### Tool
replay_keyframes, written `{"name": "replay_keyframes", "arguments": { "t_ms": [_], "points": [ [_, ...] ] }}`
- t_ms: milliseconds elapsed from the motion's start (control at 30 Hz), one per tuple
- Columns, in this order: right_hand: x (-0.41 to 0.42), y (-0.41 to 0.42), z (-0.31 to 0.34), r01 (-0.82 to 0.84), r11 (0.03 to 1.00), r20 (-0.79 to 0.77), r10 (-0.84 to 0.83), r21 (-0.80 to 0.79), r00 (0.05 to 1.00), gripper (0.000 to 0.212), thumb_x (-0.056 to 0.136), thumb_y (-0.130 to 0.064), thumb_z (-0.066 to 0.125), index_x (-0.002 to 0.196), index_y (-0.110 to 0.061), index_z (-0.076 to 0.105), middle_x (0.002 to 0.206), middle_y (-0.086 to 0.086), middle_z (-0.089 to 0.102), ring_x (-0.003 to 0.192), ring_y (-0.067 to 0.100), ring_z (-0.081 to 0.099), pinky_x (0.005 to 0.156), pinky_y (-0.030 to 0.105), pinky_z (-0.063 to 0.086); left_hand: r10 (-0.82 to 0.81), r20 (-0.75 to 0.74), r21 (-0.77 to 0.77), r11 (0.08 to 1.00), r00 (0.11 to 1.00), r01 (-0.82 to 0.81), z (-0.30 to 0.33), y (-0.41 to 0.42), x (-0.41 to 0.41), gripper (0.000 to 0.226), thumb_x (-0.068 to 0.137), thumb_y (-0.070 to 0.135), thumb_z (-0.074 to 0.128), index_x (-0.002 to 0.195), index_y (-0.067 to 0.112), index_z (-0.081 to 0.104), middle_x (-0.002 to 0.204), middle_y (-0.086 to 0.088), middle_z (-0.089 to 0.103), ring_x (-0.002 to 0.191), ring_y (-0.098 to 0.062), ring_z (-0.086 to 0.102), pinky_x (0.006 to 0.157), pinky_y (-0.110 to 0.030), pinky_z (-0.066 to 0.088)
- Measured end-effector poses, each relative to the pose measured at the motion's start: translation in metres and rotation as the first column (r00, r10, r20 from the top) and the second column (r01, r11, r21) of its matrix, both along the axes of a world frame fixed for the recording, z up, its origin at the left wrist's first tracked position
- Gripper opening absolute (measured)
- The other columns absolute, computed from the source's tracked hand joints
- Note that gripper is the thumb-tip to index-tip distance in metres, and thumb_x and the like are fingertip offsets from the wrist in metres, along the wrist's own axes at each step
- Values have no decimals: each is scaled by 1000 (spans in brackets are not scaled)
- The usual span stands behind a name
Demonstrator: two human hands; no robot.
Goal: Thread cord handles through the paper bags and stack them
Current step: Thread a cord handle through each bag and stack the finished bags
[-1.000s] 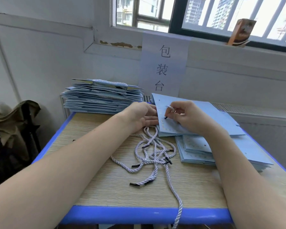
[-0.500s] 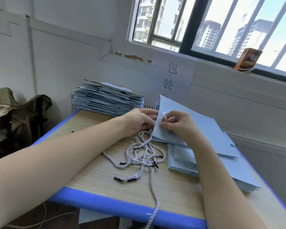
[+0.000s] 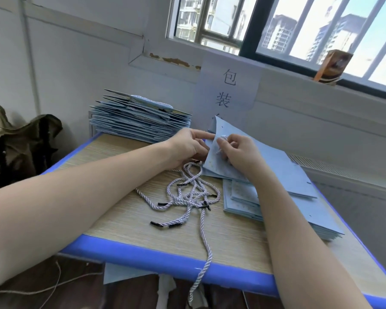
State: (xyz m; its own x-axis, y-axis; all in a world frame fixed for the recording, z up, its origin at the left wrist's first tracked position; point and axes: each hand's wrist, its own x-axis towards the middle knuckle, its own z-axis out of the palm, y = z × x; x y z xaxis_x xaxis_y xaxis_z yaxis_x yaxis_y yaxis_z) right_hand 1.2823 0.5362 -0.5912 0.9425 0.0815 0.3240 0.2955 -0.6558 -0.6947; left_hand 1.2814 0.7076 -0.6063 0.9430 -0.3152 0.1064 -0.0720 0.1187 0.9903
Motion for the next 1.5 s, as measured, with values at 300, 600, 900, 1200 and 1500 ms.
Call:
{"name": "replay_keyframes", "arguments": {
  "t_ms": [300,600,900,1200,1500],
  "points": [
    [8,-1,0,141,971,-33,-137,193,990,9,95,-19,55,87,-15,59,79,1,59,66,18,50,54,26,39,4,197,471,877,980,-98,8,10,-2,72,82,-22,50,140,21,54,80,-12,59,78,-25,50,78,-34,45],
    [5,0,3,150,906,-80,-128,396,989,11,98,-18,56,88,-14,52,79,1,62,64,17,50,60,29,39,39,186,416,902,982,-115,6,5,0,64,88,-18,45,139,18,55,88,-13,57,78,-25,47,74,-33,43],
    [5,-1,8,171,815,-103,-137,553,985,19,103,-20,51,86,-14,50,82,5,63,55,16,49,53,27,38,76,178,287,950,981,-125,4,-2,-2,54,92,-10,54,140,14,53,89,-7,63,73,-15,57,60,-24,46],
    [2,-3,11,51,808,-33,-39,586,999,26,100,-31,60,79,-16,67,47,-4,50,46,12,38,50,24,33,91,64,200,974,994,-102,9,-1,-3,50,86,-12,51,125,16,64,74,-7,59,59,-15,42,55,-26,36],
    [-4,0,11,-142,849,-71,206,509,976,27,106,-13,48,89,-8,69,67,-1,68,60,15,51,60,26,35,175,-112,24,985,978,-173,12,-13,-5,11,97,17,55,94,7,57,74,-10,54,56,-17,44,53,-28,33]
  ]
}}
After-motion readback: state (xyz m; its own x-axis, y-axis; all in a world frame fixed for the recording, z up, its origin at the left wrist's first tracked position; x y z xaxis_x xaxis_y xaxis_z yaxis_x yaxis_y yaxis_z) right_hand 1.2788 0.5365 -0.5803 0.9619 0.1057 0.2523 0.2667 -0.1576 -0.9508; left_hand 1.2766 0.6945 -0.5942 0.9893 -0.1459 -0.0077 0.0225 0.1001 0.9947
